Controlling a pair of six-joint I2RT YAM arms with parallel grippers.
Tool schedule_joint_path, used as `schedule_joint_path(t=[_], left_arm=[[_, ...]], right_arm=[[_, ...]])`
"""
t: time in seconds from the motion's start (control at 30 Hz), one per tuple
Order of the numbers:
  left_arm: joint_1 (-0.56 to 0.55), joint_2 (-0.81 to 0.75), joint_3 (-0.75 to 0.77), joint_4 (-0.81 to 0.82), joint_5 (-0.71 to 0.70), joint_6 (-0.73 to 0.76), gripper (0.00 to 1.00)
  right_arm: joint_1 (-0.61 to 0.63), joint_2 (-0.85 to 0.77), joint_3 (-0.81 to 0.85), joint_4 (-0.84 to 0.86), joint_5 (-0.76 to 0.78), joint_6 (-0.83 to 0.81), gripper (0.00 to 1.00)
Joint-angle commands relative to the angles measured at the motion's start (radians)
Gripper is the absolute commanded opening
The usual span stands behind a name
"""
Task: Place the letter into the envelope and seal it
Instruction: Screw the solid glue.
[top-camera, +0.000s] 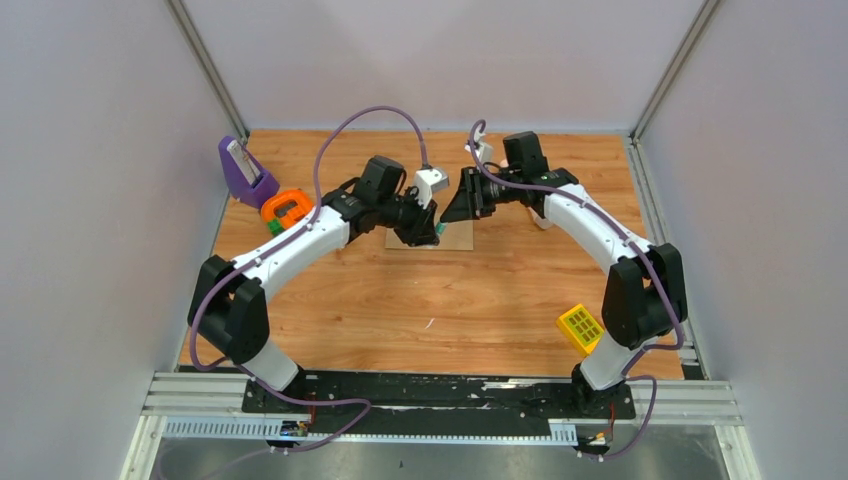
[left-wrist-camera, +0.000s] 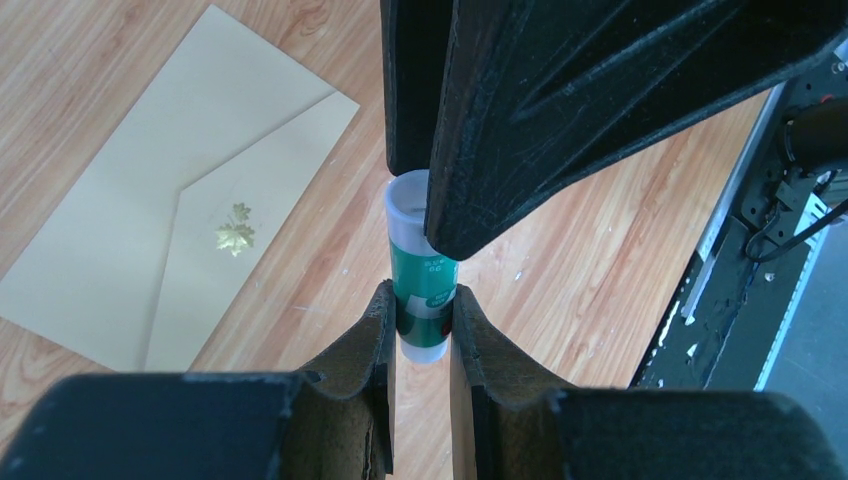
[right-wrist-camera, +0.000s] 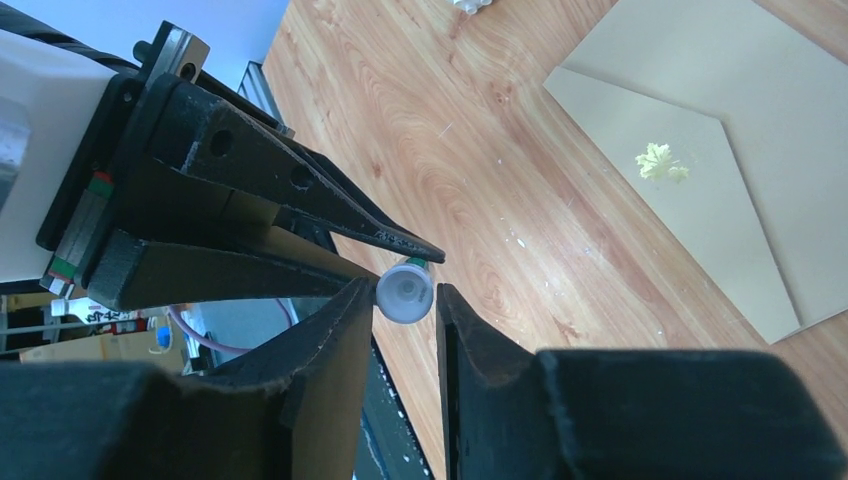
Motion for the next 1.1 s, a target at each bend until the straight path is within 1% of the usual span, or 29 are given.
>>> schedule_joint_path(t=[0.0,0.13,0.3,0.37,0.5,0.6,0.7,0.8,0.9,0.97,1.07], left_arm=[[-0.003,-0.026,0.047,0.020,0.011,0.015,0.00],[-0.003,-0.027,0.049,0.018,0.014,0.015,0.00],[-0.003,-0.029,0.049,0.015,0.018,0.017,0.00],[-0.003,-0.027,0.049,0.015,0.023,0.017,0.00],[-0.002,-0.026,0.050,0.013,0.062,0.016,0.00],[-0.002,-0.030,0.050,0.010,0.143,0.011,0.00],[-0.002,-0.034,0.051,0.009,0.225,0.002,0.00],[-0.001,-0.036,0.049,0.010,0.340,-0.004,0.00],[0.001,-0.036,0.046,0.017,0.423,-0.015,0.00],[0.002,-0.030,0.047,0.024,0.509,-0.025,0.00],[0.001,-0.024,0.048,0.033,0.586,-0.047,0.00]], right_arm=[[0.007,0.010,0.042,0.002,-0.023,-0.006,0.32],[0.008,0.021,0.050,0.000,-0.024,-0.005,0.33],[0.008,0.026,0.055,-0.001,-0.028,-0.005,0.29],[0.008,0.032,0.059,-0.004,-0.032,-0.007,0.23],[0.008,0.033,0.073,-0.010,-0.070,-0.036,0.09],[0.002,0.030,0.092,-0.025,-0.139,-0.092,0.00],[-0.015,0.014,0.097,-0.043,-0.216,-0.165,0.00],[-0.036,-0.007,0.096,-0.074,-0.281,-0.248,0.00],[-0.049,-0.032,0.091,-0.113,-0.316,-0.365,0.00],[-0.057,-0.045,0.089,-0.150,-0.338,-0.440,0.00],[-0.072,-0.059,0.094,-0.198,-0.370,-0.560,0.00]])
